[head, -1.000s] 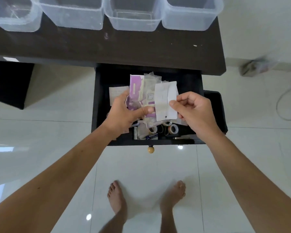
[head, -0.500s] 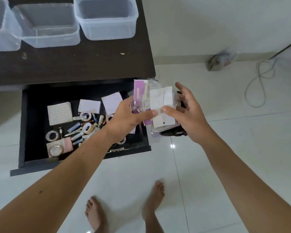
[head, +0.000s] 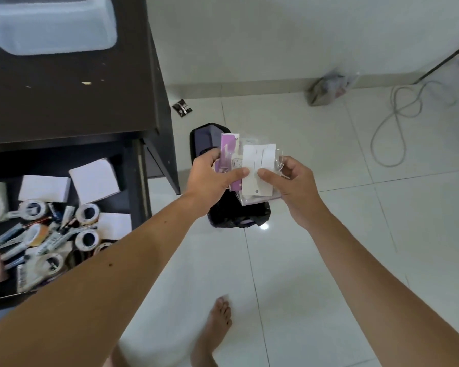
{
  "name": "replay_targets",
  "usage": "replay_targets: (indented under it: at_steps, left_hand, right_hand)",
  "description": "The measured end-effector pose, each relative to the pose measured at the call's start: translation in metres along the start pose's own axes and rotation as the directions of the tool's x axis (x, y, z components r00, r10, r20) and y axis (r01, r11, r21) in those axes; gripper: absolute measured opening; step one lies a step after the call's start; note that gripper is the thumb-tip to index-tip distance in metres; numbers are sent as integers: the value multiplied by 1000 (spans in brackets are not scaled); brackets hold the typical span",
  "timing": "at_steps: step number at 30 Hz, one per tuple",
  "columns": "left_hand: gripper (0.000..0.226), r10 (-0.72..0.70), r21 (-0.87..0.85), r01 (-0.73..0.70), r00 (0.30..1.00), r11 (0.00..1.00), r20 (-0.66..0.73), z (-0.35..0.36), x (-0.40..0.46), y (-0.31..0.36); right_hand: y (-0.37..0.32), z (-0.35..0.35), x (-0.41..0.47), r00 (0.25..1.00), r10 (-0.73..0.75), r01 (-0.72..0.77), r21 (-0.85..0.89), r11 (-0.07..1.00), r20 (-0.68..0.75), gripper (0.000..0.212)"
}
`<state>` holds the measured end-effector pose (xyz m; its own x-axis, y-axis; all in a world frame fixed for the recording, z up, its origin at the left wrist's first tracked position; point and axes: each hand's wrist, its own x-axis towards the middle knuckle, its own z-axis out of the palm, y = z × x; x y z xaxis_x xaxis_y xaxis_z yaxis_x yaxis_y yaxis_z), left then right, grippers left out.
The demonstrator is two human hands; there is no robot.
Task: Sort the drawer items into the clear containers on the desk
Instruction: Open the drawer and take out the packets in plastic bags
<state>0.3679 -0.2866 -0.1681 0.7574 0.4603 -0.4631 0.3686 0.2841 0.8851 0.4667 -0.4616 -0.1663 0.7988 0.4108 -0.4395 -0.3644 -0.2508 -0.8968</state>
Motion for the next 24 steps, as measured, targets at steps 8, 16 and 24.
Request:
replay_targets:
  at_steps: [8,16,24]
  left_hand:
    - [45,-29,138,65,968,988,-251,24,49,-89]
    - [62,-127,212,188,954,959,-273,18,94,-155]
    - [100,-217,312,271,956,911,-195,7,100,-168]
  right_hand:
    - [80,-2,56,994,88,-91,-58,994,-57,28]
    - [146,16,99,987,108,-132,-211,968,-122,46]
    - [157,17,113,983,74,-125,-321,939,-166,60]
